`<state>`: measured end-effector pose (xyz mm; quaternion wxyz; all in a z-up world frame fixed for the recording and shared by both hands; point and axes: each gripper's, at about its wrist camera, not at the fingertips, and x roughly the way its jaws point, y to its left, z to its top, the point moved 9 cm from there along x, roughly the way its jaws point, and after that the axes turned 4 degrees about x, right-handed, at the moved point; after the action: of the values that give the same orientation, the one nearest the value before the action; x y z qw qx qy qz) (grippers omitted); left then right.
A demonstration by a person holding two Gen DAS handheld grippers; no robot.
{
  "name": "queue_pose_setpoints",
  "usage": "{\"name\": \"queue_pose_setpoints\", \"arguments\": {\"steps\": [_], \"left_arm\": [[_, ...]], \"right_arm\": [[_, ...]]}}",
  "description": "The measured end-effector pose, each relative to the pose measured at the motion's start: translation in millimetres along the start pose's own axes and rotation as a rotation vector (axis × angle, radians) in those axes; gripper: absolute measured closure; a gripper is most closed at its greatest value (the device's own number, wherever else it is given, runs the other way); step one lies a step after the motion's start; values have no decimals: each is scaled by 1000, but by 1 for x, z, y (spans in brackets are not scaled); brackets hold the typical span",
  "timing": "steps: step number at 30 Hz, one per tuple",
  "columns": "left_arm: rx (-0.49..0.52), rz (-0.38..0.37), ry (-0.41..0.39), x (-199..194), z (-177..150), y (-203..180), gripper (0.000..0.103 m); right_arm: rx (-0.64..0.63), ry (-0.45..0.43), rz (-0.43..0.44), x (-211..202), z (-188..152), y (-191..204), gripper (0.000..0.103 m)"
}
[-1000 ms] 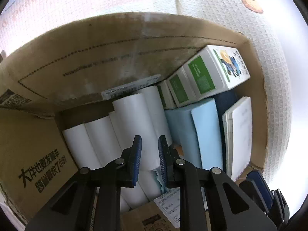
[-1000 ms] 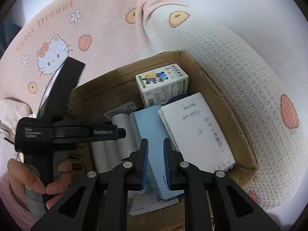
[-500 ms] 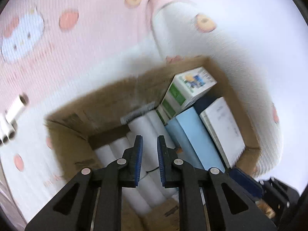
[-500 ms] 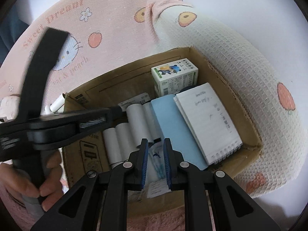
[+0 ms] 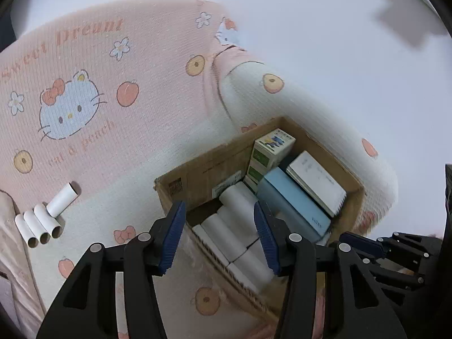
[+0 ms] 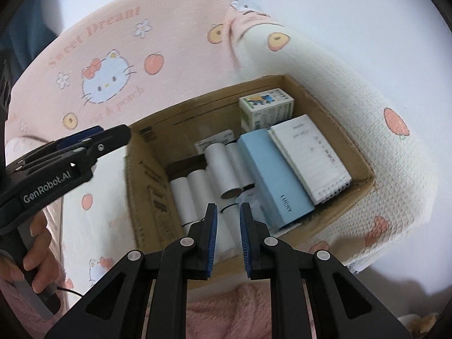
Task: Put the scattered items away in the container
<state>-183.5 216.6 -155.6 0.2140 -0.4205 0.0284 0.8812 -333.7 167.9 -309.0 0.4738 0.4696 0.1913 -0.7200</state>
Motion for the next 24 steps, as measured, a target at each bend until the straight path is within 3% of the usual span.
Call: {"name": "queue_pose_setpoints", "arguments": {"steps": [8, 11, 16, 18, 20, 23, 24], "left_arm": [[82, -31, -17, -20, -19, -19, 47], [113, -3, -16, -29, -26, -21, 47], [58, -29, 39, -50, -36, -21, 47], [4, -94, 30, -62, -33, -25, 47], [-27, -108, 0, -75, -29, -25, 47], [45, 12, -45, -93, -23, -24, 41], [76, 63, -66, -100, -22, -23, 41]], "right_arm": [[-14, -1, -19, -20, -20, 22, 90], [-9, -5, -32, -29, -24, 21, 90], [-32, -21, -86, -49, -29, 22, 87], [-40, -11, -92, -56, -30, 25, 82], [-62, -15, -77, -66, -27, 31, 68], [-79, -56, -62, -84, -21, 38, 45], [-87, -82, -51, -93, -19, 42, 44]]}}
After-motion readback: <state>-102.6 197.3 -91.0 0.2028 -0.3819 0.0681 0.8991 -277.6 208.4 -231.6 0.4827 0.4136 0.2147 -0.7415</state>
